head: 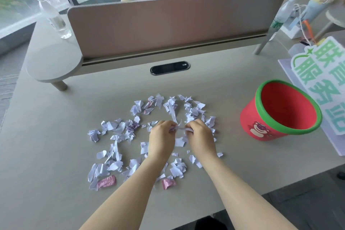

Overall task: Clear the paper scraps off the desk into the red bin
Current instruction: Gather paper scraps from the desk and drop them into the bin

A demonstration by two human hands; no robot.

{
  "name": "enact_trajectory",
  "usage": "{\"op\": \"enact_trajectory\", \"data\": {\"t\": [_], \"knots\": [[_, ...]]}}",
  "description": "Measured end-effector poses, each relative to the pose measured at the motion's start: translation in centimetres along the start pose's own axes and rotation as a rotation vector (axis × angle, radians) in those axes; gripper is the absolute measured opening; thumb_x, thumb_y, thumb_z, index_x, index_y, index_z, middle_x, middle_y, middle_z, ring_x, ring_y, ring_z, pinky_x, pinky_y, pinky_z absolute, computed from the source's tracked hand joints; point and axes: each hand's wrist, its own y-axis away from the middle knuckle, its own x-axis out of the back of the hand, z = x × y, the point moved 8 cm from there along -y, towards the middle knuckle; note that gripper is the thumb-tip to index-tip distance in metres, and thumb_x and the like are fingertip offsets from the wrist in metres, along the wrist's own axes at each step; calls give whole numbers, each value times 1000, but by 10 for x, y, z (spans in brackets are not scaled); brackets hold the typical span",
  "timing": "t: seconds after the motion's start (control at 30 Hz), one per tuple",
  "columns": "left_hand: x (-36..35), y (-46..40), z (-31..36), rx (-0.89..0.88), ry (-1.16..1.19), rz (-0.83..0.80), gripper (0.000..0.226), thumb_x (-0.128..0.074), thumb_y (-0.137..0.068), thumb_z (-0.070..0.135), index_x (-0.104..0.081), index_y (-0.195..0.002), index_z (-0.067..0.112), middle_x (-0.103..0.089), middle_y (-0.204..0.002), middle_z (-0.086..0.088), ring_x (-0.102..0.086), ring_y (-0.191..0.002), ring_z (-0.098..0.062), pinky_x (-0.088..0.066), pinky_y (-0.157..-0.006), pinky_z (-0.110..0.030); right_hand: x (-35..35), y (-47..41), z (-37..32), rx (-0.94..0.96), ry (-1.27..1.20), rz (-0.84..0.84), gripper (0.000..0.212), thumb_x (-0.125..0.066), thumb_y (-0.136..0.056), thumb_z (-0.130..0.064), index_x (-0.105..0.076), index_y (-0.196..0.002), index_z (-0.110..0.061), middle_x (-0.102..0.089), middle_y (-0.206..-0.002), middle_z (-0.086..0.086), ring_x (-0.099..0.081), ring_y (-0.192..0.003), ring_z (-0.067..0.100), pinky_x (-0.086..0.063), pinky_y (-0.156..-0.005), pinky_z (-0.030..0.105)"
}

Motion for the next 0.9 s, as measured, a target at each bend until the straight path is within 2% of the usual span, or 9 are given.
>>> {"op": "enact_trajectory", "data": {"t": [0.07,0.17,0.23,0.3,0.43,0.5,0.57,0.67,0.9], "knots": [[-1,-4,27,-39,47,11,20,-58,-85,3,-72,-92,14,-65,-88,-1,-60,-80,-20,-41,-66,-21,27,-7,-3,-10,-28,66,15,-53,-85,1,-66,-85,-8,-58,-93,3,-56,-75,22,-43,-62,33],[-6,-13,74,-127,93,32,20,-60,-83,3,-72,-89,18,-67,-84,-1,-61,-81,-20,-49,-73,-28,82,-20,-4,26,-28,215,17,-57,-82,1,-68,-86,-10,-60,-88,4,-57,-72,23,-35,-61,25],[-14,-17,114,-201,104,33,21,-61,-83,3,-73,-90,19,-68,-84,-1,-61,-80,-17,-47,-72,-23,123,-29,0,47,-10,300,16,-60,-79,2,-68,-84,-10,-62,-86,6,-59,-71,24,-35,-61,24],[-24,-18,152,-271,101,43,18,-62,-83,4,-73,-89,17,-67,-82,-1,-58,-76,-15,-41,-66,-15,160,-35,10,58,-25,366,15,-62,-78,2,-68,-84,-11,-62,-85,6,-60,-73,25,-43,-63,29],[-58,-18,212,-365,133,28,17,-64,-82,3,-73,-87,17,-67,-83,-2,-60,-77,-16,-43,-68,-20,217,-43,38,53,-13,447,10,-63,-81,-3,-69,-85,-11,-62,-88,7,-60,-77,23,-46,-69,32],[-80,-18,235,-381,157,7,22,-62,-80,1,-73,-87,18,-68,-84,-2,-61,-79,-17,-47,-71,-23,238,-45,54,39,-7,450,7,-63,-84,-7,-68,-86,-11,-61,-89,7,-59,-76,21,-43,-67,29],[-100,-17,254,-393,145,-16,25,-61,-78,0,-73,-89,19,-69,-86,-3,-61,-80,-17,-43,-70,-19,254,-47,71,23,23,445,6,-62,-85,-9,-68,-86,-11,-61,-89,6,-57,-75,20,-40,-66,27],[-130,-17,271,-399,117,-63,23,-62,-79,1,-73,-90,17,-68,-87,-4,-61,-80,-20,-41,-67,-21,267,-51,97,-25,59,411,7,-61,-85,-9,-67,-84,-11,-60,-87,7,-57,-75,23,-41,-65,30],[-179,-21,276,-351,-8,-177,17,-55,-81,7,-69,-85,15,-64,-85,-5,-57,-78,-25,-43,-63,-29,264,-61,150,-177,174,185,13,-55,-88,-14,-68,-88,-13,-56,-85,6,-58,-81,29,-36,-64,29]]}}
